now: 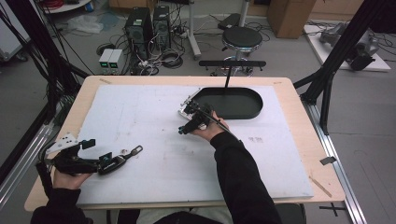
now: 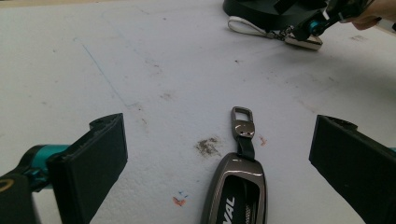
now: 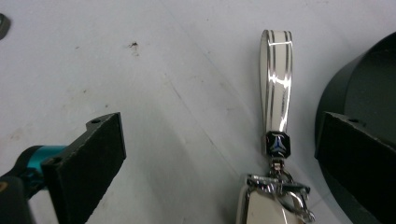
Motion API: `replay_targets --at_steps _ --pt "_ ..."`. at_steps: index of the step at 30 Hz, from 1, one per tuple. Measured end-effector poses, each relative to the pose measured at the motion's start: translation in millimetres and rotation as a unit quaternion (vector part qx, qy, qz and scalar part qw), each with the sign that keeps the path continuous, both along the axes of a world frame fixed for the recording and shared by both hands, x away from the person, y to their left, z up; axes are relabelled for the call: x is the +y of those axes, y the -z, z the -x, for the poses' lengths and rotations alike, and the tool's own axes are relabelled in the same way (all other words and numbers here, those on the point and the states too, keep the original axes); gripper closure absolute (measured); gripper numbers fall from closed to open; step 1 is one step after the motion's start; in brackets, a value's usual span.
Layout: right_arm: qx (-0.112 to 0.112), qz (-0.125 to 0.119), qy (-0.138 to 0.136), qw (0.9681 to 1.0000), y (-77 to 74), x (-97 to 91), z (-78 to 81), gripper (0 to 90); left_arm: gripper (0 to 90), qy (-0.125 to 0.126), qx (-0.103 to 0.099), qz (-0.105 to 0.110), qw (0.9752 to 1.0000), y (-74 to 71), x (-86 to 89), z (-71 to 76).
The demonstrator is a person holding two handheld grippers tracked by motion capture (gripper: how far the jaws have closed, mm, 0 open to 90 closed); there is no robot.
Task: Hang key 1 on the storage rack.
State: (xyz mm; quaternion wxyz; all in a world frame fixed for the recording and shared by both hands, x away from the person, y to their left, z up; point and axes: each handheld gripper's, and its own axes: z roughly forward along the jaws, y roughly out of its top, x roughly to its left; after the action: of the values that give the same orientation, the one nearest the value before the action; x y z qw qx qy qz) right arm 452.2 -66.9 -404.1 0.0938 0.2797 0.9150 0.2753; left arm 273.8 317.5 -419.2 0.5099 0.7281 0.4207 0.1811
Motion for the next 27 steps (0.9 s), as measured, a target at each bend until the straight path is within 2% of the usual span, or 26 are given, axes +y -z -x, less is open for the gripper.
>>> replay_targets --at_steps 6,12,16,18,23,27 --pt "0.008 0.01 0.004 0.9999 10.7 6.1 -6.3 5.0 4.7 0.003 0.0 0.001 1.0 0.2 0.0 -0.4" --pt "0.017 -0.01 0.016 0.9997 15.2 8.3 -13.4 5.7 4.7 0.002 0.0 0.003 1.0 0.3 -0.4 -0.6" --pt "0.021 -0.005 0.02 0.9996 20.5 10.2 -16.3 6.3 4.7 0.003 0.0 0.001 1.0 0.4 -0.5 -0.7" --pt "0.026 -0.006 0.022 0.9994 23.3 9.4 -18.8 11.1 4.7 0.002 -0.001 0.003 1.0 0.3 -0.5 -0.6" --pt "0.021 -0.018 0.024 0.9993 24.0 9.4 -20.7 13.2 4.7 0.002 -0.001 0.001 1.0 0.3 -0.5 -0.7" --pt "0.007 -0.014 0.031 0.9994 25.3 11.2 -20.7 17.5 4.7 0.002 -0.002 0.0 1.0 0.2 -1.0 -0.6"
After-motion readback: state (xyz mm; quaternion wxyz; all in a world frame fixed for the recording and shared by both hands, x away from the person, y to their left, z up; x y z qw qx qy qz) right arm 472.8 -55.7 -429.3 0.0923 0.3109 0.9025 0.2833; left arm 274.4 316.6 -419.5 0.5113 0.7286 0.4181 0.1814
